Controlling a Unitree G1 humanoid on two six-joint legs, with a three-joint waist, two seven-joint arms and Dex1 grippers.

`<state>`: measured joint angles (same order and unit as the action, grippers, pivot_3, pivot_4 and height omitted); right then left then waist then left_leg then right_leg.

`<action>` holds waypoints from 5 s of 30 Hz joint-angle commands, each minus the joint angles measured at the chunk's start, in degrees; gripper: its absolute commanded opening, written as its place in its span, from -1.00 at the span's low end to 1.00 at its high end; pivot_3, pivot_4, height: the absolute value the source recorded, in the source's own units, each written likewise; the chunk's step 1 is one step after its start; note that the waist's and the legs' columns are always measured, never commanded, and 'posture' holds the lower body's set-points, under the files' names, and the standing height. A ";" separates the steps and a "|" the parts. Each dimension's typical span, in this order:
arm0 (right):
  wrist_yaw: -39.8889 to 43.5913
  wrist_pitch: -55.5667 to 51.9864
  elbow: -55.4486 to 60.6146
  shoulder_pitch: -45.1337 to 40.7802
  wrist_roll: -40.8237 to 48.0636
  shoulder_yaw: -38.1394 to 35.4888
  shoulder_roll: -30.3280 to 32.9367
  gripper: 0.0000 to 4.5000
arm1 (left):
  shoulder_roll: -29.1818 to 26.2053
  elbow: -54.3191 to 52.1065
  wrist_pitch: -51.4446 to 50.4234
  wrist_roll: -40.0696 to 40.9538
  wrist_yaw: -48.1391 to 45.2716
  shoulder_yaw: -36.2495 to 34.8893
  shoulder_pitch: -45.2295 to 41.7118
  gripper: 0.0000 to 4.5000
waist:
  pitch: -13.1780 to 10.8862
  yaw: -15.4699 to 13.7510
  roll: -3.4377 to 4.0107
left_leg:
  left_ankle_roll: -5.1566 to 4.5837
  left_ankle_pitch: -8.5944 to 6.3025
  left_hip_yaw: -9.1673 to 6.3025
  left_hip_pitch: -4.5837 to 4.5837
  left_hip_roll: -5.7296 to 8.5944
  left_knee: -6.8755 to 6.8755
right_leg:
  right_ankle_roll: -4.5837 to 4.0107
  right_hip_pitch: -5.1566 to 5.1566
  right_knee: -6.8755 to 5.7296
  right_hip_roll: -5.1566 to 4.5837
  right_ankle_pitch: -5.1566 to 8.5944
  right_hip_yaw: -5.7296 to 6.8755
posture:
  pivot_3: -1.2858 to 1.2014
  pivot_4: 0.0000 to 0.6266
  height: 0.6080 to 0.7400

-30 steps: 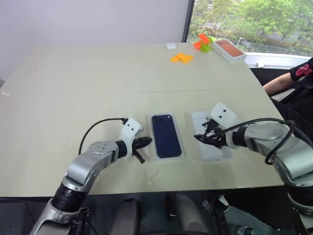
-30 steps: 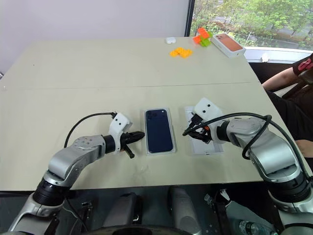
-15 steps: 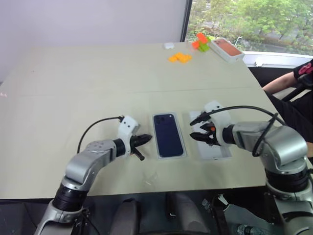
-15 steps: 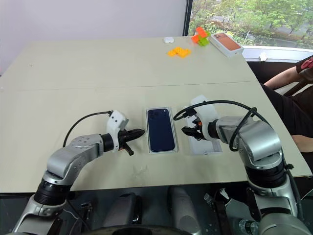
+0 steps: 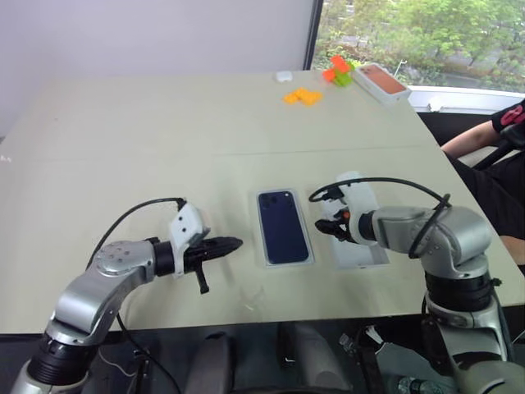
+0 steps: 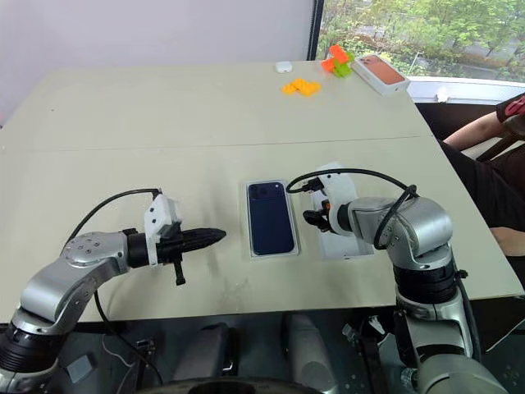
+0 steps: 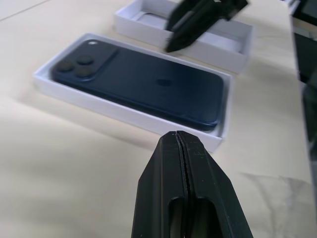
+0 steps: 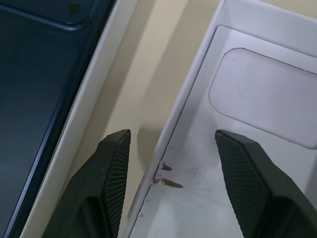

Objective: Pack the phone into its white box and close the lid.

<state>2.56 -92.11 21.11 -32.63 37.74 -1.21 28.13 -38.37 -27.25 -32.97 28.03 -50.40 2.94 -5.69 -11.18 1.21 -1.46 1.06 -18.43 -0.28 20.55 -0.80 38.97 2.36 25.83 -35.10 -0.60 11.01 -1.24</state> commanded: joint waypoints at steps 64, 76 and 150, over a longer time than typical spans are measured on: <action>-11.54 29.02 -4.37 -1.75 43.05 -1.38 8.88 0.51 | 14.31 5.45 -1.46 1.24 12.26 2.97 -6.93 -1.00 | -0.02 1.19 0.16 | -0.58 -0.31 0.09 0.83 -0.12 0.16 | 0.19 0.82 -0.15 0.08 -0.14 -0.08 | 0.03 -0.52 1.00; 11.37 36.60 2.83 -0.87 12.06 10.32 18.01 0.51 | 12.76 2.07 -9.02 6.47 21.48 -9.56 -5.37 -1.00 | -0.01 1.27 0.15 | -0.57 -0.31 0.06 0.81 -0.08 0.18 | 0.26 0.81 -0.15 0.06 -0.10 -0.07 | 0.03 -0.52 1.00; 30.47 33.39 9.92 5.47 -20.86 18.21 14.99 -0.96 | 16.53 0.21 -14.48 -1.53 21.17 6.41 -7.74 -1.00 | 0.02 -0.44 0.10 | -0.47 -0.25 0.04 0.57 0.10 0.32 | 0.07 0.58 -0.37 -0.03 -0.23 -0.02 | 0.03 -0.52 1.00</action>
<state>32.11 -59.60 29.00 -27.05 16.80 17.51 43.71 -22.35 -24.96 -48.38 25.91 -28.33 8.37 -12.11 -11.16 0.77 -1.35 0.59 -18.68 -0.24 21.13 -0.69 39.29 2.43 26.41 -35.47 -0.63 10.78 -1.26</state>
